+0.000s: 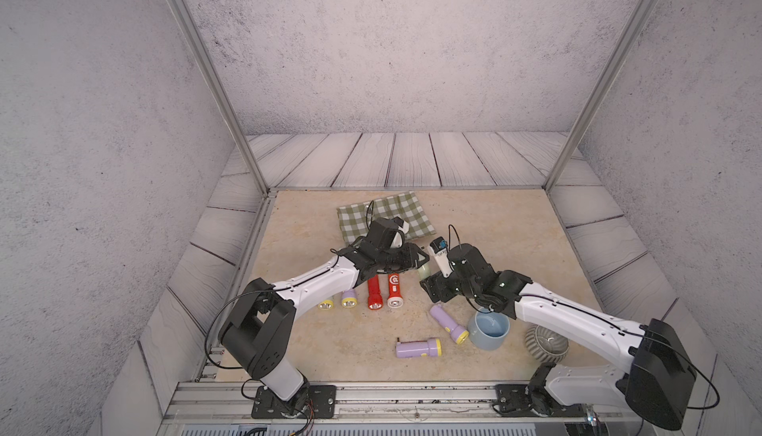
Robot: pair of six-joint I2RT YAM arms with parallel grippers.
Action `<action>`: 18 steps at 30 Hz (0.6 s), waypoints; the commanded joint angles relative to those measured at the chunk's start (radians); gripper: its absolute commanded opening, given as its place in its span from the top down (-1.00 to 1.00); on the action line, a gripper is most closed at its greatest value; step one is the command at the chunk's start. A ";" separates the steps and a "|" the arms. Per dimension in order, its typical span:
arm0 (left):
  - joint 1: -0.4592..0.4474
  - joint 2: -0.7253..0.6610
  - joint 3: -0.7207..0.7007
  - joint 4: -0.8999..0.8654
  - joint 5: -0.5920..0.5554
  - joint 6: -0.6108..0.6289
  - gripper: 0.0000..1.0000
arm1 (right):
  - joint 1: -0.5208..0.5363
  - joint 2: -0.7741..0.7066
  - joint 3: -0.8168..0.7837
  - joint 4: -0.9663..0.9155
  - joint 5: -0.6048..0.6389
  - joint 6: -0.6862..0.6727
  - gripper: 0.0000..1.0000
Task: Close the plug at the bottom of the flashlight
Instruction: Place the flashlight at the center of the board.
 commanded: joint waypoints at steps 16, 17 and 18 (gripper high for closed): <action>0.040 -0.090 -0.043 0.057 0.049 0.006 1.00 | -0.003 0.074 0.036 0.049 -0.042 0.013 -0.40; 0.040 -0.089 -0.044 0.060 0.048 0.006 1.00 | -0.004 0.073 0.038 0.048 -0.042 0.010 -0.35; 0.040 -0.088 -0.047 0.061 0.049 0.004 1.00 | -0.004 0.075 0.040 0.045 -0.044 0.008 -0.28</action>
